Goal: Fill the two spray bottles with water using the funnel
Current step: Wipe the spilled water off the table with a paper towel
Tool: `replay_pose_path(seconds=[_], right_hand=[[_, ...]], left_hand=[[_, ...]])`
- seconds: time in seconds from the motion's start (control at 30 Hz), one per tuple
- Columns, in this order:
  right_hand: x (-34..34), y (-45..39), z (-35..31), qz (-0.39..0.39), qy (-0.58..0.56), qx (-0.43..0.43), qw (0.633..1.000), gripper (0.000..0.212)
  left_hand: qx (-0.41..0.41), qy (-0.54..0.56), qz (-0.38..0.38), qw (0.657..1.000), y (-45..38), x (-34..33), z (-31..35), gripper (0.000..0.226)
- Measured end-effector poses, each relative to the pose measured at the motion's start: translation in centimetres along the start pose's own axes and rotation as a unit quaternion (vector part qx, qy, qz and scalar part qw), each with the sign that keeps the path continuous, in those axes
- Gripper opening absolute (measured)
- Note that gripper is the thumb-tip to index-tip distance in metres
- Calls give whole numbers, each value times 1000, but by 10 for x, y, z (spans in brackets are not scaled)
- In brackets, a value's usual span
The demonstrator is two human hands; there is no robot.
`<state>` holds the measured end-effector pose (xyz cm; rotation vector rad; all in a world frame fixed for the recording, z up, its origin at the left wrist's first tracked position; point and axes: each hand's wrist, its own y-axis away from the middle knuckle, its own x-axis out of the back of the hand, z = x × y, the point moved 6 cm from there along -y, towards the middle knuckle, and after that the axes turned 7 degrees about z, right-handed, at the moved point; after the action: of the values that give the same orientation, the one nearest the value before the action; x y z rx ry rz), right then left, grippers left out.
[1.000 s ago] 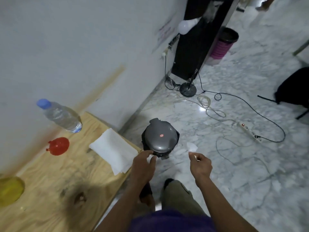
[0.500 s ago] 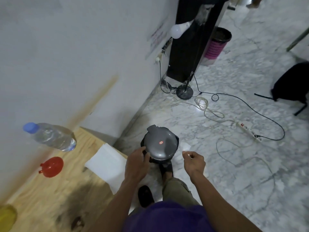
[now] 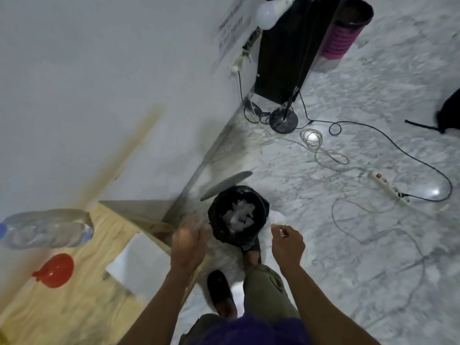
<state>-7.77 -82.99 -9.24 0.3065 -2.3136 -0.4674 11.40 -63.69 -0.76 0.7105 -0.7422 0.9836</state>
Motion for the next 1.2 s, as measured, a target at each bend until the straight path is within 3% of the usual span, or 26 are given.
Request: replay_pose_path(seconds=[0.33,0.57,0.67,0.8,0.93,1.2], right_hand=[[-60,-37,12,-51,76,-3,996,22],[-105,-54,35,-81,82,-40,993,23],[-115,-57,34,-115,70,-24,991,38],[-118,-61,31,-113,43,-24,992,45],[-115,-62,32,-102,31,-28,994,48],[-108,-63,22,-93,29,-20,995,52]], left_hand=[[52,19,-1,998,-22,-50,3,21],[45,-4,-12,999,-38,-75,-21,26],[48,-6,-24,999,-44,-82,-29,25],[51,-14,-41,998,-49,-88,-37,43],[66,1,-21,998,-52,-86,-33,28],[67,32,-24,997,-58,-85,-28,31]])
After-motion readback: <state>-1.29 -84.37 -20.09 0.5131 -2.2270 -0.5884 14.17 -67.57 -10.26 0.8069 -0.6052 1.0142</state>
